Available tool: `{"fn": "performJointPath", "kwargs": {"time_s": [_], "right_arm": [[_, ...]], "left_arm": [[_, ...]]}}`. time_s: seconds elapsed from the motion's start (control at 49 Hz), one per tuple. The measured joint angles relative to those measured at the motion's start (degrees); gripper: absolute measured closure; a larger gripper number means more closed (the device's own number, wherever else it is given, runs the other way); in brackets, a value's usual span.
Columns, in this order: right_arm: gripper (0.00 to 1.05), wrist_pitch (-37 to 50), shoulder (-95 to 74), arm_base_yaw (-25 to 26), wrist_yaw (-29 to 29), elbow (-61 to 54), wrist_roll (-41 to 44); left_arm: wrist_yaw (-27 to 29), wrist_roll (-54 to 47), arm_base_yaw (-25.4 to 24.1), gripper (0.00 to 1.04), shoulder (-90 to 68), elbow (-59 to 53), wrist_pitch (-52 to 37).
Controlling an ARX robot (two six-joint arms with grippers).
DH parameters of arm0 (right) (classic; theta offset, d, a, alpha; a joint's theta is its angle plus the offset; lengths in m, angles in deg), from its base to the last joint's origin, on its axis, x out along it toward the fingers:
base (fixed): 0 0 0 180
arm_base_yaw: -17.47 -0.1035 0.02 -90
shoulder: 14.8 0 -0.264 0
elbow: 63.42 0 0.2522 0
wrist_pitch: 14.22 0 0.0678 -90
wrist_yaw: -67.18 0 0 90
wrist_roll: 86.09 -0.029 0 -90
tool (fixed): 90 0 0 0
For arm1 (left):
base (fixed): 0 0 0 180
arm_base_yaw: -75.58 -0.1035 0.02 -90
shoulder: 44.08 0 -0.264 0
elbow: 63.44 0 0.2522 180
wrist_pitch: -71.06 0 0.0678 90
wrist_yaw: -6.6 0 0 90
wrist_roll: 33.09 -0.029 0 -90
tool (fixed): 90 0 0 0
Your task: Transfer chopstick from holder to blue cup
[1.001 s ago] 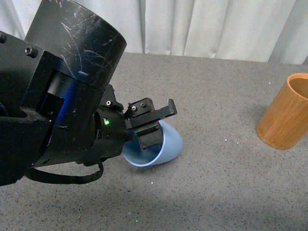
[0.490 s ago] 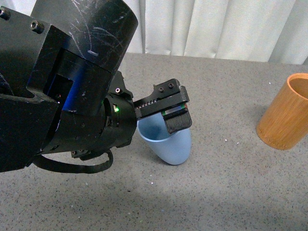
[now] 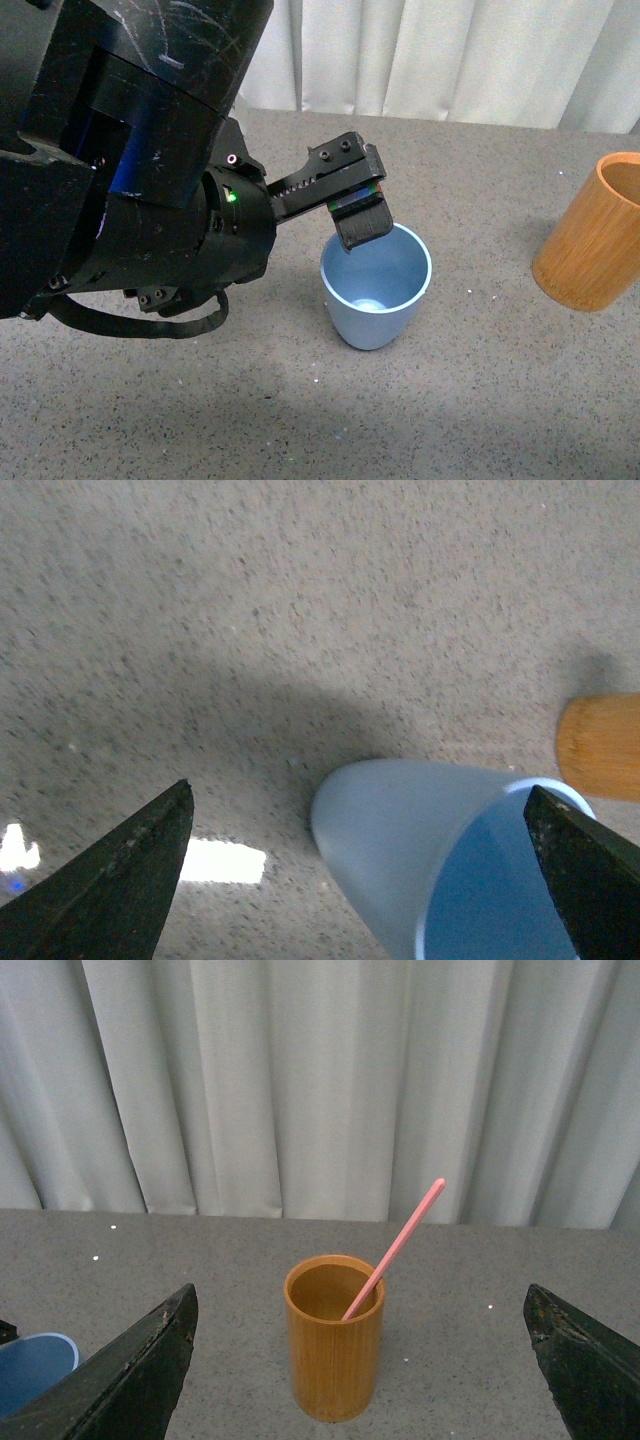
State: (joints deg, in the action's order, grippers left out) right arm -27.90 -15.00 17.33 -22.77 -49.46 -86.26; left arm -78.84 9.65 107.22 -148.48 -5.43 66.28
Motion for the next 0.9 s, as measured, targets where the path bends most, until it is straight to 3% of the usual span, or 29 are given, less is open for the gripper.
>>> {"fn": "performJointPath", "kwargs": {"time_s": [0.061,0.102,0.204,0.266,0.449,0.49,0.551,0.654,0.715,0.797,0.899], "right_arm": [[0.10,0.02,0.00,0.00,0.00,0.00,0.00],[0.10,0.02,0.00,0.00,0.24,0.00,0.00],[0.10,0.00,-0.02,0.00,-0.13,0.00,0.00],[0.10,0.00,0.00,0.00,-0.13,0.00,0.02],[0.10,0.00,0.00,0.00,0.00,0.00,0.02],[0.10,0.00,0.00,0.00,0.00,0.00,0.00],[0.10,0.00,0.00,0.00,0.00,0.00,0.00],[0.10,0.00,0.00,0.00,0.09,0.00,0.02],[0.10,0.00,-0.02,0.00,0.04,0.00,0.02],[0.10,0.00,0.00,0.00,0.02,0.00,0.00],[0.10,0.00,0.00,0.00,0.00,0.00,0.02]], "left_arm": [[14.64,-10.73,-0.11,0.20,-2.67,-6.08,-22.53],[18.86,-17.84,-1.11,0.27,-2.86,-11.02,-35.08],[19.80,-32.09,-6.08,0.45,2.16,-21.00,-54.62],[16.33,-37.31,-10.08,0.59,10.19,-26.14,-56.74],[2.29,-41.42,-23.69,1.00,35.06,-37.59,-40.81],[-2.43,-41.64,-27.69,1.01,41.72,-39.76,-36.39],[-3.78,-41.83,-30.80,1.01,54.34,-42.95,-25.88],[-4.37,-42.10,-31.41,1.01,80.89,-43.12,0.35],[-4.42,-42.21,-31.41,1.01,91.89,-43.12,10.16],[-4.42,-42.27,-31.50,1.01,101.94,-43.12,17.57],[-4.42,-42.29,-31.50,1.01,103.89,-43.12,18.38]]}}
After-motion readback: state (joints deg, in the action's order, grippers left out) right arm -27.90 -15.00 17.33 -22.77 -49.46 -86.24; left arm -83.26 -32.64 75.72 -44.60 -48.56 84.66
